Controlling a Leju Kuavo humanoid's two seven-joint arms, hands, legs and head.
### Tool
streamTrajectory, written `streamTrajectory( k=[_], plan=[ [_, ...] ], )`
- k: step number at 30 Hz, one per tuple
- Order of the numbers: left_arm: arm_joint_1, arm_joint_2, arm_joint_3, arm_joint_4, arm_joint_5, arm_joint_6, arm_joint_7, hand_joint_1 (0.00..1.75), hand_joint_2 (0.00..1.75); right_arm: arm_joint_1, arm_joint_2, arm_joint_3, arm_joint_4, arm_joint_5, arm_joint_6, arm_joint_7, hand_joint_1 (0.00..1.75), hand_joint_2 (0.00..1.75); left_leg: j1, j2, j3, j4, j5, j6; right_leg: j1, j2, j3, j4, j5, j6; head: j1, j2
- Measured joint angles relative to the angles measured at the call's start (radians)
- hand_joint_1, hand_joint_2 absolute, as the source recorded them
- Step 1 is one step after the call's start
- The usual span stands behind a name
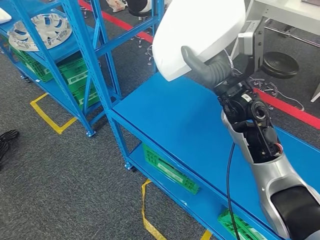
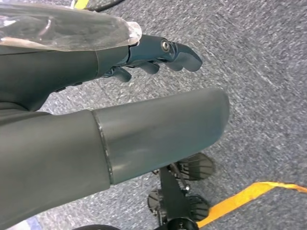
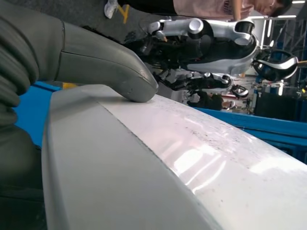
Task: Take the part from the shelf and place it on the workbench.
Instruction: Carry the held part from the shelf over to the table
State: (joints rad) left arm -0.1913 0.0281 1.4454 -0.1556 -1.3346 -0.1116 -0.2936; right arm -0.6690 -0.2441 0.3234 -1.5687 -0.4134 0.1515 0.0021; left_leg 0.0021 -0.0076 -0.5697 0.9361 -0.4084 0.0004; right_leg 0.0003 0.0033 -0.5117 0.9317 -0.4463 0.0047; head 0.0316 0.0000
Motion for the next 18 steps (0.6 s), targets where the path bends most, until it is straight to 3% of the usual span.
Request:
streamTrajectory(
  k=[8, 13, 15, 17, 18],
  plan=[
    [-0.001, 0.007, 0.0, 0.0, -0.025, 0.02, 0.005, 0.0, 0.0, 0.05, 0.0, -0.025, -0.051, 0.017, -0.004, 0.0, 1.75, 1.75, -0.005, 0.0, -0.001, 0.005, -0.004, 0.005, -0.006, 0.0, 0.001, -0.001, -0.001, 0.003, -0.002, 0.0],
    [-0.003, 0.012, 0.0, 0.0, -0.03, 0.022, 0.006, 0.0, 0.0, 0.078, 0.0, -0.041, -0.084, 0.024, -0.004, 0.005, 1.75, 1.75, -0.002, 0.003, 0.007, -0.007, -0.003, 0.016, -0.009, 0.001, -0.005, 0.018, -0.017, 0.015, -0.001, 0.0],
    [-0.004, 0.013, 0.0, 0.0, -0.03, 0.022, 0.006, 0.0, 0.0, 0.082, -0.002, -0.047, -0.092, 0.024, -0.003, 0.005, 1.75, 1.75, 0.003, 0.006, 0.015, -0.015, -0.001, 0.022, -0.01, 0.001, -0.051, 0.119, -0.07, 0.02, 0.006, 0.0],
    [-0.005, 0.013, 0.0, 0.0, -0.03, 0.022, 0.006, 0.0, 0.0, 0.09, -0.004, -0.052, -0.096, 0.024, -0.003, 0.006, 1.75, 1.75, 0.003, 0.006, 0.018, -0.015, -0.003, 0.024, -0.012, 0.001, -0.128, 0.268, -0.131, 0.024, 0.013, 0.0],
    [-0.004, 0.013, 0.0, 0.0, -0.03, 0.022, 0.006, 0.0, 0.0, 0.095, -0.005, -0.053, -0.097, 0.024, -0.003, 0.006, 1.75, 1.75, 0.004, 0.006, 0.019, -0.015, -0.005, 0.023, -0.013, 0.001, -0.156, 0.315, -0.14, 0.026, 0.016, 0.0]
  ],
)
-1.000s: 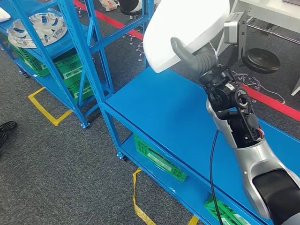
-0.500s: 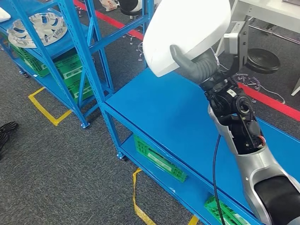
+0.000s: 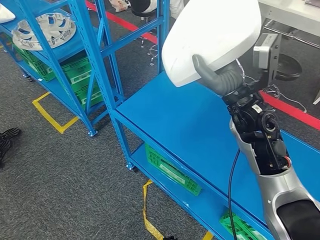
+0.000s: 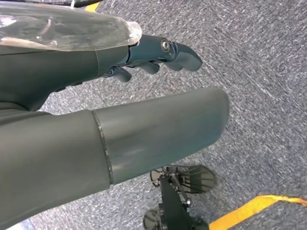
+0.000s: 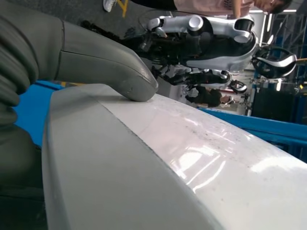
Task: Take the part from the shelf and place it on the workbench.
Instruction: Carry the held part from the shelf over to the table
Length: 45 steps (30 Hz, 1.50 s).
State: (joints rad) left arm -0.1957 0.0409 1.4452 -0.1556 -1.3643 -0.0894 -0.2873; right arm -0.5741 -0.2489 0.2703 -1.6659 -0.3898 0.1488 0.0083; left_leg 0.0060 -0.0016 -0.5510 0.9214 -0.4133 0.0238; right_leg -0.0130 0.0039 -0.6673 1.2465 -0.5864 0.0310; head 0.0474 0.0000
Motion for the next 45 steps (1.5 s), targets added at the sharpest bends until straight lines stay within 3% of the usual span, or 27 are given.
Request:
streamTrajectory(
  k=[1, 2, 4, 6, 9, 11, 14, 15, 16, 17, 20, 22, 25, 27, 29, 30, 31, 32, 33, 35, 37, 39, 40, 42, 44, 45],
  plan=[
    [0.0, 0.0, 0.0, 0.0, 0.0, 0.0, 0.0, 0.0, 0.0, 0.004, -0.001, -0.001, -0.001, 0.0, 0.0, 0.0, 1.75, 1.75, 0.001, -0.002, 0.002, 0.001, -0.002, -0.002, -0.003, 0.0, -0.008, 0.005, 0.013, 0.002, 0.003, 0.0],
    [0.001, 0.0, 0.0, 0.0, 0.0, 0.0, 0.0, 0.0, 0.0, 0.006, -0.001, -0.002, -0.001, 0.0, 0.0, 0.0, 1.75, 1.75, 0.002, -0.004, 0.004, 0.002, -0.005, -0.006, -0.006, 0.0, 0.004, -0.031, 0.045, 0.004, 0.005, 0.0],
    [0.0, 0.0, 0.0, 0.0, 0.0, 0.0, 0.0, 0.0, 0.0, 0.007, -0.001, -0.005, -0.005, 0.001, 0.0, 0.001, 1.75, 1.75, 0.005, -0.011, 0.009, 0.008, -0.013, -0.018, -0.014, 0.007, 0.068, -0.174, 0.123, 0.008, 0.01, 0.0],
    [-0.002, 0.001, 0.0, 0.0, 0.0, 0.001, 0.0, 0.0, 0.0, 0.009, -0.001, -0.008, -0.01, 0.002, 0.001, 0.003, 1.75, 1.75, 0.005, -0.018, 0.007, 0.016, -0.018, -0.031, -0.016, 0.019, 0.11, -0.27, 0.155, 0.005, 0.01, 0.0],
    [-0.001, 0.002, 0.0, 0.0, -0.001, 0.002, 0.001, 0.0, 0.0, 0.016, -0.001, -0.011, -0.016, 0.009, 0.004, 0.007, 1.75, 1.75, 0.01, -0.026, 0.003, 0.017, -0.019, -0.05, -0.008, 0.019, 0.115, -0.285, 0.153, -0.015, 0.004, 0.0],
    [-0.002, 0.001, 0.0, 0.0, -0.002, 0.002, 0.002, 0.0, 0.0, 0.016, -0.001, -0.013, -0.024, 0.013, 0.005, 0.008, 1.75, 1.75, 0.013, -0.021, -0.015, 0.057, -0.045, -0.059, -0.008, 0.01, 0.119, -0.289, 0.155, -0.029, -0.005, 0.0],
    [-0.003, 0.0, 0.0, 0.0, -0.003, 0.002, 0.004, 0.0, 0.0, 0.016, -0.001, -0.016, -0.032, 0.014, 0.006, 0.012, 1.75, 1.75, 0.013, -0.011, -0.116, 0.253, -0.127, -0.065, -0.002, -0.007, 0.121, -0.291, 0.153, -0.043, -0.025, 0.0],
    [-0.002, 0.0, 0.0, 0.0, -0.003, 0.002, 0.005, 0.0, 0.0, 0.018, -0.001, -0.017, -0.032, 0.015, 0.006, 0.014, 1.75, 1.75, 0.013, -0.01, -0.148, 0.307, -0.141, -0.065, 0.0, -0.013, 0.122, -0.291, 0.151, -0.045, -0.027, 0.0],
    [-0.001, 0.0, 0.0, 0.0, -0.003, 0.002, 0.006, 0.0, 0.0, 0.019, -0.001, -0.017, -0.033, 0.015, 0.006, 0.016, 1.75, 1.75, 0.013, -0.009, -0.163, 0.325, -0.135, -0.064, 0.003, -0.018, 0.122, -0.29, 0.15, -0.047, -0.028, 0.0],
    [0.0, 0.0, 0.0, 0.0, -0.003, 0.002, 0.006, 0.0, 0.0, 0.02, -0.001, -0.017, -0.034, 0.015, 0.006, 0.017, 1.75, 1.75, 0.012, -0.007, -0.157, 0.302, -0.112, -0.061, 0.004, -0.023, 0.124, -0.29, 0.148, -0.048, -0.029, 0.0],
    [-0.004, 0.0, 0.0, 0.0, -0.003, 0.002, 0.007, 0.0, 0.0, 0.021, -0.001, -0.019, -0.041, 0.015, 0.007, 0.019, 1.75, 1.75, 0.001, 0.029, -0.063, 0.098, -0.014, -0.043, 0.009, -0.039, 0.133, -0.29, 0.141, -0.044, -0.031, 0.0],
    [-0.008, 0.001, 0.0, 0.0, -0.004, 0.002, 0.007, 0.0, 0.0, 0.022, -0.001, -0.023, -0.046, 0.015, 0.008, 0.022, 1.75, 1.75, -0.01, 0.048, -0.032, 0.03, 0.003, -0.032, 0.013, -0.051, 0.137, -0.29, 0.135, -0.037, -0.032, 0.0],
    [-0.007, 0.001, 0.0, 0.0, -0.005, 0.002, 0.008, 0.0, 0.0, 0.026, -0.001, -0.03, -0.051, 0.014, 0.017, 0.028, 1.75, 1.75, -0.009, 0.024, -0.028, 0.02, 0.005, -0.021, 0.013, -0.061, 0.141, -0.287, 0.123, -0.023, -0.029, 0.0],
    [-0.007, 0.0, 0.0, 0.0, -0.007, 0.003, 0.009, 0.0, 0.0, 0.027, -0.002, -0.036, -0.055, 0.014, 0.024, 0.033, 1.75, 1.75, -0.003, 0.01, -0.023, 0.014, 0.007, -0.012, 0.01, -0.038, 0.112, -0.219, 0.079, -0.014, -0.023, 0.0],
    [-0.008, 0.0, 0.0, 0.0, -0.008, 0.003, 0.01, 0.0, 0.0, 0.031, -0.002, -0.04, -0.057, 0.014, 0.029, 0.037, 1.75, 1.75, -0.003, -0.005, -0.021, 0.014, 0.006, -0.007, 0.008, -0.015, 0.045, -0.076, 0.012, -0.009, -0.014, 0.0],
    [-0.008, 0.0, 0.0, 0.0, -0.008, 0.003, 0.01, 0.0, 0.0, 0.034, -0.002, -0.041, -0.058, 0.014, 0.032, 0.038, 1.75, 1.75, -0.003, -0.014, -0.02, 0.014, 0.006, -0.006, 0.008, -0.011, 0.014, -0.014, -0.008, -0.007, -0.01, 0.0],
    [-0.007, -0.001, 0.0, 0.0, -0.008, 0.003, 0.01, 0.0, 0.0, 0.037, -0.002, -0.041, -0.058, 0.014, 0.035, 0.039, 1.75, 1.75, -0.003, -0.024, -0.019, 0.014, 0.005, -0.006, 0.007, -0.009, -0.003, 0.017, -0.009, -0.005, -0.007, 0.0],
    [-0.007, -0.002, 0.0, 0.0, -0.007, 0.003, 0.011, 0.0, 0.0, 0.038, -0.002, -0.041, -0.058, 0.014, 0.038, 0.04, 1.75, 1.75, -0.003, -0.034, -0.018, 0.015, 0.005, -0.006, 0.006, -0.008, -0.001, 0.006, 0.01, -0.005, -0.004, 0.0],
    [-0.006, -0.002, 0.0, 0.0, -0.007, 0.003, 0.011, 0.0, 0.0, 0.037, -0.002, -0.041, -0.058, 0.014, 0.041, 0.04, 1.75, 1.75, -0.003, -0.045, -0.015, 0.016, 0.003, -0.007, 0.004, -0.004, 0.021, -0.048, 0.048, -0.006, -0.001, 0.0],
    [-0.007, -0.003, 0.0, 0.0, -0.007, 0.003, 0.011, 0.0, 0.0, 0.034, -0.002, -0.041, -0.058, 0.013, 0.046, 0.04, 1.75, 1.75, -0.003, -0.066, -0.012, 0.019, 0.0, -0.013, -0.001, 0.028, 0.085, -0.194, 0.121, -0.01, 0.004, 0.0],
    [-0.008, -0.004, 0.0, 0.0, -0.006, 0.003, 0.012, 0.0, 0.0, 0.031, -0.002, -0.041, -0.058, 0.013, 0.049, 0.039, 1.75, 1.75, -0.002, -0.085, -0.02, 0.023, 0.0, -0.021, -0.002, 0.057, 0.125, -0.274, 0.14, -0.015, 0.004, 0.0],
    [-0.006, -0.005, 0.0, 0.0, -0.004, 0.003, 0.014, 0.0, 0.0, 0.03, -0.002, -0.04, -0.058, 0.013, 0.053, 0.038, 1.75, 1.75, 0.0, -0.103, -0.028, 0.022, 0.005, -0.032, -0.001, 0.05, 0.135, -0.286, 0.137, -0.021, 0.003, 0.0],
    [-0.003, -0.005, 0.0, 0.0, -0.004, 0.003, 0.014, 0.0, 0.0, 0.028, -0.002, -0.039, -0.058, 0.013, 0.056, 0.037, 1.75, 1.75, 0.001, -0.099, -0.031, 0.026, 0.003, -0.037, -0.001, 0.041, 0.137, -0.29, 0.139, -0.026, 0.002, 0.0],
    [-0.003, -0.005, 0.0, 0.0, -0.003, 0.003, 0.014, 0.0, 0.0, 0.021, -0.002, -0.037, -0.058, 0.013, 0.059, 0.036, 1.75, 1.75, 0.0, -0.061, -0.058, 0.083, -0.03, -0.046, -0.003, 0.018, 0.144, -0.301, 0.143, -0.038, -0.008, 0.0],
    [-0.006, -0.006, 0.0, 0.0, -0.003, 0.003, 0.014, 0.0, 0.0, 0.017, -0.002, -0.035, -0.058, 0.012, 0.06, 0.036, 1.75, 1.75, 0.003, -0.02, -0.128, 0.218, -0.09, -0.054, 0.0, -0.006, 0.147, -0.303, 0.143, -0.046, -0.021, 0.0],
    [-0.006, -0.007, 0.0, 0.0, -0.003, 0.003, 0.014, 0.0, 0.0, 0.016, -0.002, -0.035, -0.058, 0.012, 0.06, 0.036, 1.75, 1.75, 0.005, -0.014, -0.165, 0.285, -0.111, -0.058, 0.001, -0.018, 0.146, -0.303, 0.142, -0.048, -0.024, 0.0]
  ],
)
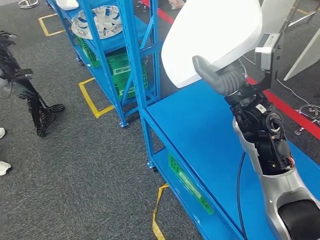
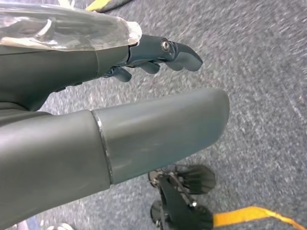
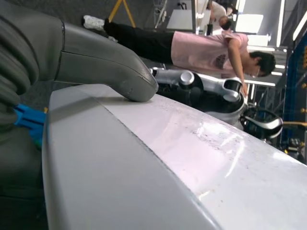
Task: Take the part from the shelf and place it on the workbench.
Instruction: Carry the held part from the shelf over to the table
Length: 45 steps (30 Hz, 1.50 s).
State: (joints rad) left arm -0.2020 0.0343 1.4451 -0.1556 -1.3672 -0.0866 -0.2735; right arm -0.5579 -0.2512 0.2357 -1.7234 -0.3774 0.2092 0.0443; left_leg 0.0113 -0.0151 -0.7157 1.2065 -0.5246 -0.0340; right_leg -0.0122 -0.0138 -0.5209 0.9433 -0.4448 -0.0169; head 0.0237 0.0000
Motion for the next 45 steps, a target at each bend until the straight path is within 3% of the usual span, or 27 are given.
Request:
streamTrajectory(
  k=[1, 2, 3, 6, 8, 10, 12, 14, 15, 16, 17, 19, 21, 23, 25, 27, 29, 31, 32, 33, 34, 36, 38, 40, 41, 43, 45],
  plan=[
    [0.002, -0.001, 0.0, 0.0, 0.0, 0.0, 0.0, 0.0, 0.0, 0.0, 0.0, 0.001, 0.001, 0.0, 0.001, 0.0, 1.75, 1.75, 0.002, 0.003, -0.023, 0.039, -0.006, -0.003, 0.001, -0.011, 0.0, 0.0, -0.001, -0.001, -0.002, 0.0],
    [0.004, -0.002, 0.0, 0.0, 0.0, 0.0, 0.0, 0.0, 0.0, 0.0, 0.0, 0.001, 0.001, -0.001, 0.003, 0.0, 1.75, 1.75, 0.005, 0.005, -0.028, 0.04, 0.005, -0.005, 0.001, -0.02, 0.001, 0.0, -0.002, -0.001, -0.003, 0.0],
    [0.005, -0.002, 0.0, 0.0, 0.0, 0.0, 0.0, 0.0, 0.0, 0.0, 0.0, 0.002, 0.002, -0.003, 0.004, -0.001, 1.75, 1.75, 0.006, 0.01, -0.009, -0.002, 0.033, -0.005, 0.001, -0.029, 0.002, 0.0, -0.004, 0.001, -0.004, 0.0],
    [0.002, -0.001, 0.0, 0.0, 0.003, 0.0, 0.0, 0.0, 0.0, -0.003, 0.001, 0.004, 0.003, -0.011, 0.01, -0.004, 1.75, 1.75, 0.003, 0.049, 0.095, -0.21, 0.118, 0.001, 0.006, -0.055, 0.009, 0.002, -0.015, 0.012, -0.01, 0.0],
    [0.0, -0.001, 0.0, 0.0, 0.003, 0.0, 0.0, 0.0, 0.0, -0.009, 0.002, 0.005, 0.006, -0.013, 0.014, -0.008, 1.75, 1.75, -0.003, 0.054, 0.117, -0.257, 0.126, 0.012, 0.012, -0.07, 0.012, 0.004, -0.021, 0.023, -0.006, 0.0],
    [0.003, -0.001, 0.0, 0.0, 0.003, 0.0, 0.0, 0.0, 0.0, -0.012, 0.003, 0.008, 0.009, -0.013, 0.018, -0.012, 1.75, 1.75, -0.004, 0.034, 0.118, -0.257, 0.126, 0.026, 0.008, -0.079, 0.016, 0.005, -0.029, 0.033, 0.001, 0.0],
    [0.004, 0.0, 0.0, 0.0, 0.003, 0.001, 0.0, 0.0, 0.0, -0.014, 0.003, 0.011, 0.012, -0.013, 0.02, -0.017, 1.75, 1.75, -0.002, 0.017, 0.122, -0.261, 0.127, 0.038, 0.002, -0.05, -0.001, 0.052, -0.063, 0.042, 0.006, 0.0],
    [0.003, 0.0, 0.0, 0.0, 0.003, 0.002, 0.0, 0.0, 0.0, -0.015, 0.003, 0.012, 0.017, -0.013, 0.021, -0.019, 1.75, 1.75, -0.002, 0.001, 0.125, -0.262, 0.127, 0.046, 0.001, -0.008, -0.061, 0.18, -0.126, 0.044, 0.015, 0.0],
    [0.003, 0.0, 0.0, 0.0, 0.003, 0.002, 0.0, 0.0, 0.0, -0.015, 0.003, 0.012, 0.02, -0.013, 0.022, -0.019, 1.75, 1.75, -0.003, -0.009, 0.125, -0.262, 0.126, 0.048, 0.001, 0.002, -0.098, 0.253, -0.152, 0.044, 0.02, 0.0],
    [0.003, 0.0, 0.0, 0.0, 0.003, 0.002, 0.0, 0.0, 0.0, -0.014, 0.003, 0.014, 0.024, -0.014, 0.024, -0.019, 1.75, 1.75, -0.005, -0.02, 0.126, -0.261, 0.126, 0.049, 0.002, 0.007, -0.127, 0.304, -0.163, 0.043, 0.023, 0.0],
    [0.004, 0.0, 0.0, 0.0, 0.003, 0.002, 0.0, 0.0, 0.0, -0.013, 0.003, 0.015, 0.027, -0.014, 0.026, -0.02, 1.75, 1.75, -0.006, -0.032, 0.127, -0.261, 0.125, 0.049, 0.003, 0.009, -0.14, 0.318, -0.153, 0.04, 0.026, 0.0],
    [0.004, -0.001, 0.0, 0.0, 0.003, 0.002, 0.0, 0.0, 0.0, -0.013, 0.003, 0.018, 0.032, -0.014, 0.031, -0.02, 1.75, 1.75, -0.007, -0.056, 0.132, -0.261, 0.124, 0.049, 0.003, 0.022, -0.109, 0.229, -0.082, 0.032, 0.031, 0.0],
    [0.003, -0.003, 0.0, 0.0, 0.003, 0.002, 0.0, 0.0, 0.0, -0.015, 0.003, 0.019, 0.034, -0.014, 0.033, -0.021, 1.75, 1.75, -0.006, -0.08, 0.133, -0.259, 0.123, 0.045, 0.002, 0.069, -0.053, 0.092, -0.014, 0.022, 0.034, 0.0],
    [0.004, -0.004, 0.0, 0.0, 0.003, 0.002, 0.0, 0.0, 0.0, -0.017, 0.003, 0.02, 0.037, -0.015, 0.034, -0.021, 1.75, 1.75, -0.002, -0.103, 0.124, -0.258, 0.126, 0.036, 0.003, 0.097, -0.021, 0.025, -0.001, 0.018, 0.036, 0.0],
    [0.007, -0.004, 0.0, 0.0, 0.003, 0.002, 0.001, 0.0, 0.0, -0.019, 0.004, 0.023, 0.039, -0.015, 0.036, -0.021, 1.75, 1.75, 0.002, -0.123, 0.117, -0.26, 0.131, 0.023, 0.002, 0.077, -0.008, 0.009, -0.003, 0.015, 0.037, 0.0],
    [0.01, -0.005, 0.0, 0.0, 0.003, 0.002, 0.001, 0.0, 0.0, -0.02, 0.007, 0.026, 0.04, -0.015, 0.038, -0.022, 1.75, 1.75, -0.002, -0.09, 0.101, -0.231, 0.113, 0.014, -0.001, 0.05, 0.002, -0.006, 0.004, 0.008, 0.031, 0.0],
    [0.008, -0.005, 0.0, 0.0, 0.003, 0.002, 0.001, 0.0, 0.0, -0.02, 0.01, 0.027, 0.041, -0.015, 0.041, -0.021, 1.75, 1.75, -0.004, -0.027, 0.043, -0.116, 0.055, 0.008, 0.001, 0.019, 0.008, -0.015, 0.006, 0.002, 0.018, 0.0],
    [0.008, -0.005, 0.0, 0.0, 0.003, 0.003, 0.001, 0.0, 0.0, -0.018, 0.011, 0.028, 0.042, -0.015, 0.042, -0.021, 1.75, 1.75, -0.001, -0.001, -0.028, 0.018, 0.006, 0.0, 0.004, -0.01, 0.007, -0.015, 0.005, 0.0, 0.008, 0.0],
    [0.01, -0.006, 0.0, 0.0, 0.003, 0.003, 0.001, 0.0, 0.0, -0.016, 0.011, 0.029, 0.043, -0.015, 0.043, -0.021, 1.75, 1.75, 0.002, 0.004, -0.043, 0.044, 0.005, -0.003, 0.004, -0.023, 0.007, -0.015, 0.004, 0.0, 0.004, 0.0],
    [0.012, -0.006, 0.0, 0.0, 0.003, 0.003, 0.001, 0.0, 0.0, -0.015, 0.011, 0.03, 0.044, -0.015, 0.044, -0.021, 1.75, 1.75, 0.004, 0.008, -0.036, 0.027, 0.023, -0.005, 0.004, -0.036, 0.007, -0.015, 0.002, 0.001, 0.001, 0.0],
    [0.013, -0.006, 0.0, 0.0, 0.003, 0.003, 0.001, 0.0, 0.0, -0.015, 0.012, 0.031, 0.045, -0.015, 0.045, -0.021, 1.75, 1.75, 0.006, 0.015, -0.007, -0.029, 0.054, -0.006, 0.003, -0.049, 0.008, -0.014, 0.0, 0.003, -0.002, 0.0],
    [0.011, -0.005, 0.0, 0.0, 0.003, 0.003, 0.001, 0.0, 0.0, -0.015, 0.013, 0.032, 0.046, -0.015, 0.048, -0.021, 1.75, 1.75, 0.005, 0.055, 0.073, -0.18, 0.113, -0.004, 0.006, -0.07, 0.011, -0.011, -0.007, 0.012, -0.007, 0.0],
    [0.01, -0.004, 0.0, 0.0, 0.004, 0.003, 0.0, 0.0, 0.0, -0.016, 0.013, 0.034, 0.048, -0.015, 0.05, -0.022, 1.75, 1.75, 0.0, 0.076, 0.113, -0.254, 0.132, 0.008, 0.012, -0.089, 0.014, -0.007, -0.016, 0.023, -0.005, 0.0],
    [0.011, -0.004, 0.0, 0.0, 0.008, 0.003, 0.0, 0.0, 0.0, -0.017, 0.016, 0.037, 0.05, -0.014, 0.053, -0.027, 1.75, 1.75, -0.004, 0.055, 0.115, -0.258, 0.13, 0.023, 0.012, -0.106, 0.02, -0.005, -0.023, 0.033, 0.003, 0.0],
    [0.013, -0.004, 0.0, 0.0, 0.01, 0.003, 0.0, 0.0, 0.0, -0.017, 0.018, 0.039, 0.052, -0.013, 0.055, -0.03, 1.75, 1.75, -0.004, 0.043, 0.116, -0.259, 0.13, 0.029, 0.009, -0.097, 0.02, 0.001, -0.032, 0.039, 0.006, 0.0],
    [0.013, -0.003, 0.0, 0.0, 0.016, 0.003, 0.0, 0.0, 0.0, -0.019, 0.02, 0.042, 0.055, -0.011, 0.059, -0.037, 1.75, 1.75, -0.001, 0.022, 0.121, -0.262, 0.131, 0.041, 0.002, -0.049, -0.005, 0.065, -0.074, 0.047, 0.011, 0.0],
    [0.01, -0.002, 0.0, 0.0, 0.02, 0.003, 0.0, 0.0, 0.0, -0.02, 0.021, 0.046, 0.061, -0.011, 0.061, -0.039, 1.75, 1.75, -0.002, 0.0, 0.121, -0.262, 0.13, 0.049, 0.001, -0.003, -0.073, 0.207, -0.138, 0.047, 0.021, 0.0]
  ],
)
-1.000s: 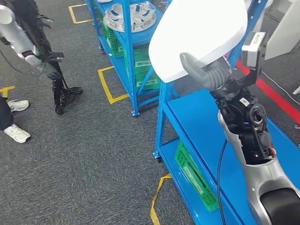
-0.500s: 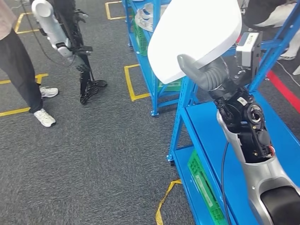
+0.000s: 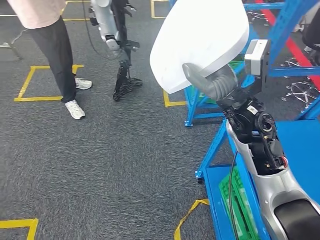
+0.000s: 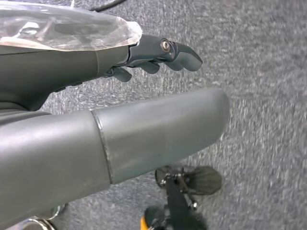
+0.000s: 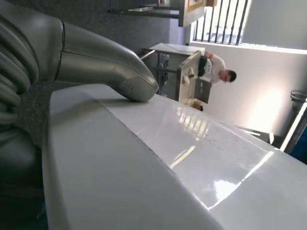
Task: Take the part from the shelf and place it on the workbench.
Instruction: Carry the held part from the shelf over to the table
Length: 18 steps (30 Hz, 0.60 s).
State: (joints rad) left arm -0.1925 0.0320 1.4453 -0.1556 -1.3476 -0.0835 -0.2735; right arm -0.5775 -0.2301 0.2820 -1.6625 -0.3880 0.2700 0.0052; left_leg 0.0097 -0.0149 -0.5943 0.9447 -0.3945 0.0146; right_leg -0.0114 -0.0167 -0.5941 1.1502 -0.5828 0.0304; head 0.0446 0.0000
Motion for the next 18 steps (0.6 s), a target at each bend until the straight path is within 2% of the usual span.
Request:
streamTrajectory(
  k=[1, 2, 3, 4, 6, 7, 8, 9, 10, 11, 12, 13, 15, 16, 17, 18],
  plan=[
    [-0.001, 0.0, 0.0, 0.0, 0.001, 0.0, 0.0, 0.0, 0.0, 0.0, 0.0, 0.002, 0.004, 0.0, 0.001, 0.0, 1.75, 1.75, -0.001, -0.013, 0.0, 0.0, 0.0, 0.002, 0.001, 0.007, -0.034, 0.066, -0.021, -0.001, 0.004, 0.0],
    [-0.001, 0.0, 0.0, 0.0, 0.002, 0.0, 0.0, 0.0, 0.0, 0.0, 0.001, 0.005, 0.008, 0.0, 0.001, 0.0, 1.75, 1.75, -0.003, -0.028, 0.001, 0.001, 0.0, 0.003, 0.001, 0.011, -0.057, 0.104, -0.023, -0.002, 0.007, 0.0],
    [0.0, 0.0, 0.0, 0.0, 0.002, 0.0, 0.0, 0.0, 0.0, 0.0, 0.002, 0.007, 0.013, 0.0, 0.001, -0.001, 1.75, 1.75, -0.004, -0.043, 0.002, 0.001, 0.0, 0.003, 0.002, 0.014, -0.061, 0.1, -0.005, -0.005, 0.009, 0.0],
    [0.001, 0.0, 0.0, 0.0, 0.003, 0.0, 0.0, 0.0, 0.0, -0.001, 0.003, 0.008, 0.016, 0.0, 0.002, -0.001, 1.75, 1.75, -0.004, -0.058, 0.004, 0.002, -0.001, 0.003, 0.002, 0.019, -0.048, 0.058, 0.031, -0.01, 0.011, 0.0],
    [0.0, -0.001, 0.0, 0.0, 0.004, 0.0, 0.0, 0.0, 0.0, -0.007, 0.006, 0.012, 0.022, 0.0, 0.004, -0.003, 1.75, 1.75, -0.005, -0.087, 0.005, 0.003, -0.001, 0.001, 0.002, 0.056, 0.005, -0.077, 0.111, -0.022, 0.017, 0.0],
    [0.0, -0.001, 0.0, 0.0, 0.005, 0.0, 0.0, 0.0, 0.0, -0.012, 0.007, 0.015, 0.025, 0.0, 0.005, -0.004, 1.75, 1.75, -0.005, -0.1, 0.003, 0.005, -0.001, -0.002, 0.002, 0.075, 0.029, -0.134, 0.131, -0.026, 0.018, 0.0],
    [0.0, -0.001, 0.0, 0.0, 0.006, 0.0, 0.0, 0.0, 0.0, -0.015, 0.007, 0.017, 0.028, 0.0, 0.005, -0.005, 1.75, 1.75, -0.004, -0.112, -0.002, 0.006, 0.0, -0.006, 0.002, 0.087, 0.046, -0.169, 0.137, -0.028, 0.02, 0.0],
    [0.001, -0.001, 0.0, 0.0, 0.007, 0.0, 0.0, 0.0, 0.0, -0.017, 0.008, 0.02, 0.03, 0.0, 0.006, -0.006, 1.75, 1.75, -0.003, -0.124, -0.006, 0.006, 0.003, -0.011, 0.003, 0.087, 0.055, -0.184, 0.132, -0.03, 0.02, 0.0],
    [0.004, 0.0, 0.0, 0.0, 0.007, 0.001, 0.0, 0.0, 0.0, -0.019, 0.011, 0.022, 0.032, 0.0, 0.006, -0.006, 1.75, 1.75, -0.002, -0.136, -0.01, 0.004, 0.006, -0.018, 0.003, 0.077, 0.062, -0.194, 0.129, -0.03, 0.021, 0.0],
    [0.007, 0.001, 0.0, 0.0, 0.008, 0.001, 0.0, 0.0, 0.0, -0.021, 0.015, 0.023, 0.033, 0.0, 0.006, -0.006, 1.75, 1.75, -0.001, -0.136, -0.013, 0.006, 0.005, -0.023, 0.001, 0.063, 0.068, -0.2, 0.13, -0.032, 0.021, 0.0],
    [0.009, 0.002, 0.0, 0.0, 0.008, 0.002, 0.0, 0.0, 0.0, -0.023, 0.019, 0.025, 0.035, 0.0, 0.007, -0.007, 1.75, 1.75, -0.004, -0.119, -0.021, 0.018, -0.004, -0.028, 0.0, 0.051, 0.072, -0.208, 0.133, -0.035, 0.016, 0.0],
    [0.009, 0.003, 0.0, 0.0, 0.01, 0.004, 0.0, 0.0, 0.0, -0.025, 0.023, 0.026, 0.037, 0.0, 0.007, -0.008, 1.75, 1.75, -0.005, -0.09, -0.037, 0.051, -0.024, -0.033, -0.002, 0.038, 0.075, -0.215, 0.137, -0.039, 0.009, 0.0],
    [0.006, 0.004, 0.0, 0.0, 0.013, 0.009, -0.002, 0.0, 0.0, -0.028, 0.025, 0.027, 0.042, 0.0, 0.008, -0.01, 1.75, 1.75, -0.005, -0.026, -0.099, 0.174, -0.084, -0.042, -0.001, 0.01, 0.079, -0.22, 0.138, -0.045, -0.006, 0.0],
    [0.005, 0.004, 0.0, 0.0, 0.014, 0.013, -0.003, 0.0, 0.0, -0.028, 0.026, 0.028, 0.044, 0.0, 0.008, -0.01, 1.75, 1.75, -0.002, -0.011, -0.134, 0.241, -0.108, -0.046, 0.0, -0.004, 0.079, -0.22, 0.137, -0.047, -0.009, 0.0],
    [0.005, 0.003, 0.0, 0.0, 0.014, 0.016, -0.006, 0.0, 0.0, -0.028, 0.028, 0.029, 0.047, 0.0, 0.009, -0.01, 1.75, 1.75, 0.0, -0.002, -0.158, 0.284, -0.118, -0.05, 0.001, -0.018, 0.079, -0.22, 0.136, -0.047, -0.013, 0.0],
    [0.006, 0.002, 0.0, 0.0, 0.014, 0.02, -0.009, 0.0, 0.0, -0.027, 0.03, 0.03, 0.051, 0.0, 0.009, -0.01, 1.75, 1.75, 0.003, 0.004, -0.163, 0.291, -0.109, -0.053, 0.001, -0.031, 0.08, -0.22, 0.134, -0.046, -0.016, 0.0]
  ],
)
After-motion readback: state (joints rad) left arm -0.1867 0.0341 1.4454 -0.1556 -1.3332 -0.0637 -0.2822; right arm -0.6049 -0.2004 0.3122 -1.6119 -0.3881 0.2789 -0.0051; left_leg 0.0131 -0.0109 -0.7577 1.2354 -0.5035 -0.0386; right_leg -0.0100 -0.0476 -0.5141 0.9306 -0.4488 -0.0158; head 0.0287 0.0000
